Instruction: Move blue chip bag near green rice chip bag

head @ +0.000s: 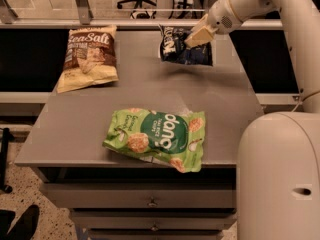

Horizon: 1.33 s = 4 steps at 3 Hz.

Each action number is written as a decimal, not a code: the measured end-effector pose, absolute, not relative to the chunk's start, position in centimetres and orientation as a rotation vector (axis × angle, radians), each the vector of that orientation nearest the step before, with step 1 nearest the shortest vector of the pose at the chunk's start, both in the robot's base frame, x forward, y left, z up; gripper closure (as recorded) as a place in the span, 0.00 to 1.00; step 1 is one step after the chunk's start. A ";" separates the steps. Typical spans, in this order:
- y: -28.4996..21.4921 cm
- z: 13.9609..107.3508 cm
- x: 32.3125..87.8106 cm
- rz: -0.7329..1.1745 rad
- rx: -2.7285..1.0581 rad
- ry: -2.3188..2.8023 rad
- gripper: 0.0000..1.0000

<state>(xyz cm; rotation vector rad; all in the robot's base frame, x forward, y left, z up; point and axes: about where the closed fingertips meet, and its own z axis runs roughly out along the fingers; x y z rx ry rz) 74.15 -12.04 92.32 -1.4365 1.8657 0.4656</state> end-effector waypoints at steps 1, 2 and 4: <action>-10.6 95.0 68.3 0.594 -1.516 1.776 1.00; -10.0 97.8 59.7 0.694 -1.559 1.685 1.00; -10.4 92.1 52.7 0.760 -1.591 1.745 1.00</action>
Offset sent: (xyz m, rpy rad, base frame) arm -0.2458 0.0379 0.0181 0.1458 0.1689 0.3159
